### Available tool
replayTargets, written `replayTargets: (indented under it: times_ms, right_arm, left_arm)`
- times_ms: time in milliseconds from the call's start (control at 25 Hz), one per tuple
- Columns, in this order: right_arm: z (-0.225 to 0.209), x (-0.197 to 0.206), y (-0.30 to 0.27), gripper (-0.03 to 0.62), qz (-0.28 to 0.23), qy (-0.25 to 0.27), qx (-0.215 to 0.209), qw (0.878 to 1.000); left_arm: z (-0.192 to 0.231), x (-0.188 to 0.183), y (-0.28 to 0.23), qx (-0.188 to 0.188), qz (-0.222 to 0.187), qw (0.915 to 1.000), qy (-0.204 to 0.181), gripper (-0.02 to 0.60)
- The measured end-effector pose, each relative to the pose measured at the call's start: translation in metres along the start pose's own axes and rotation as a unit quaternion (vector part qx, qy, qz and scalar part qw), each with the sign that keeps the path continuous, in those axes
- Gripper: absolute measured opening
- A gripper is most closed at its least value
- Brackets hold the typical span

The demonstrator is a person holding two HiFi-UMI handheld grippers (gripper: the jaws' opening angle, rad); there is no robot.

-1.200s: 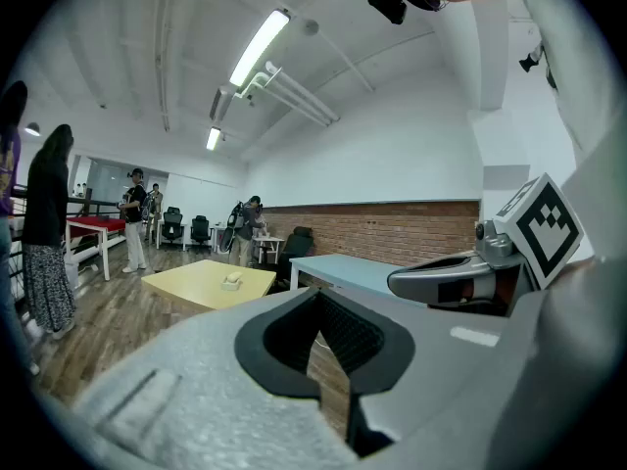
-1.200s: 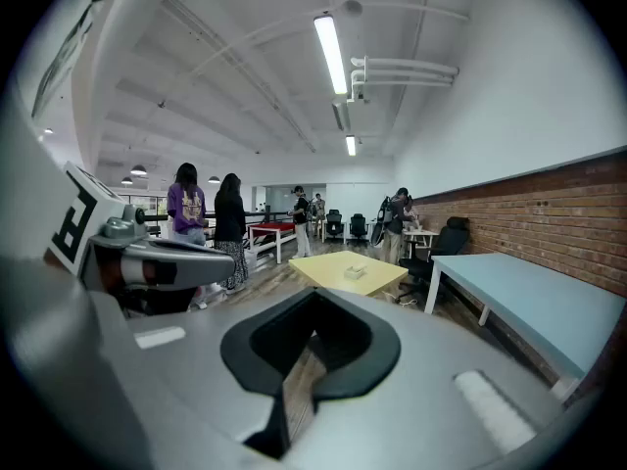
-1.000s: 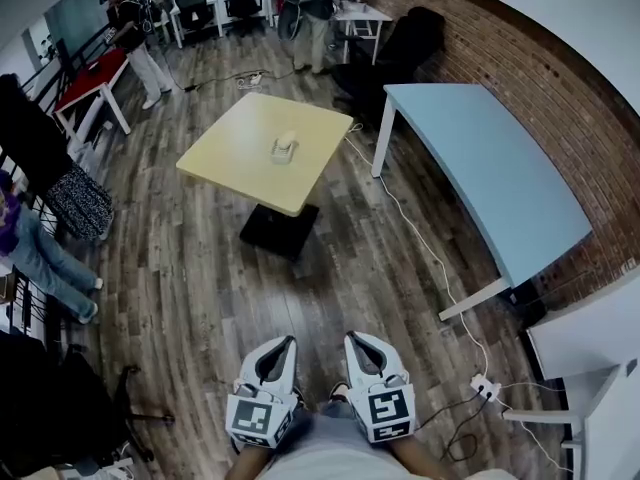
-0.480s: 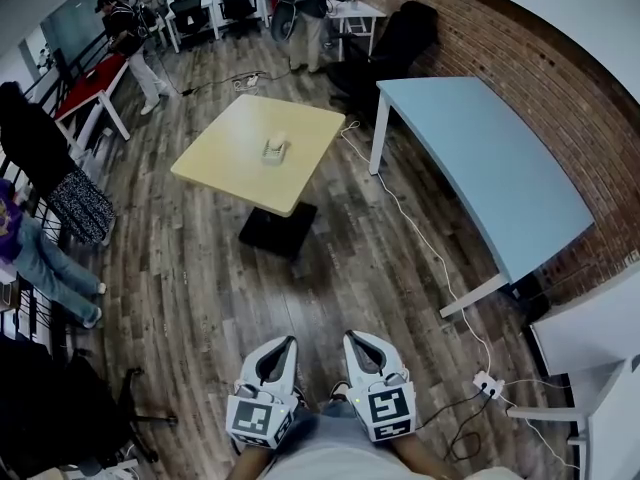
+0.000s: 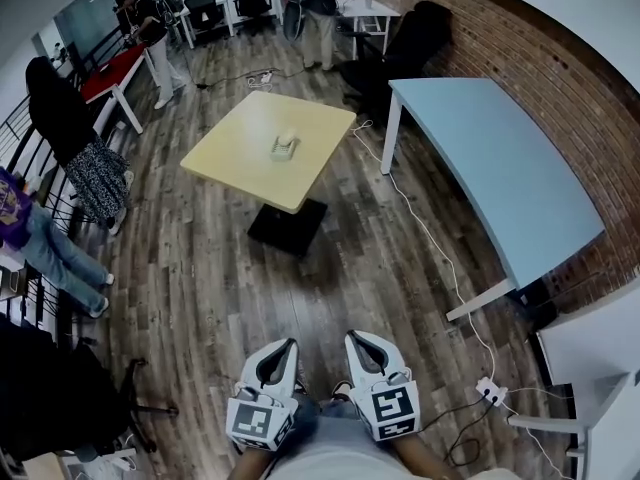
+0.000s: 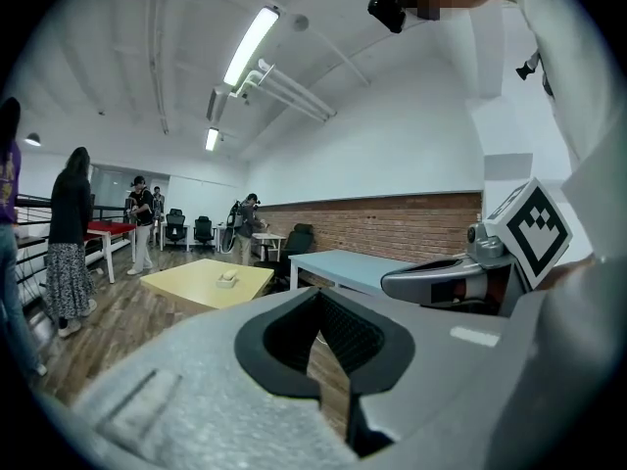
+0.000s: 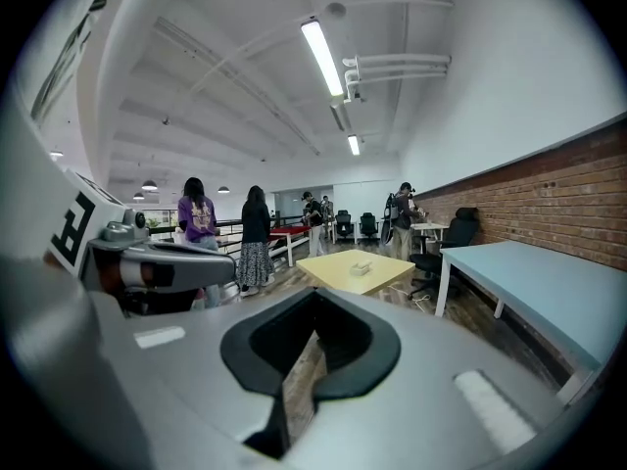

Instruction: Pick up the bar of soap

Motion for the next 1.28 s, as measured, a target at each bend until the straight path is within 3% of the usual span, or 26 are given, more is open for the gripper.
replayTargets:
  times_ms: [560, 1280]
  right_arm:
    - [-0.012, -0.016, -0.045, 0.003, 0.006, 0.01, -0.01, 1.0]
    - [-0.009, -0.068, -0.174, 0.003, 0.018, 0.033, -0.012, 0.999]
  left_arm:
    - [0.028, -0.001, -0.04, -0.006, -0.005, 0.9999, 0.01, 0.003]
    - [0.142, -0.013, -0.115, 0.004, -0.016, 0.9997, 0.02, 0.003]
Point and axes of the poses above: the fingertips, and each gripper's own axes: y backward along the fingers, z to its left, x out of its underside, the point moved 1 cm from there along y, backward along the fingers, and after that the axes turned 8 degrees about -y, right-handed, at the moved point
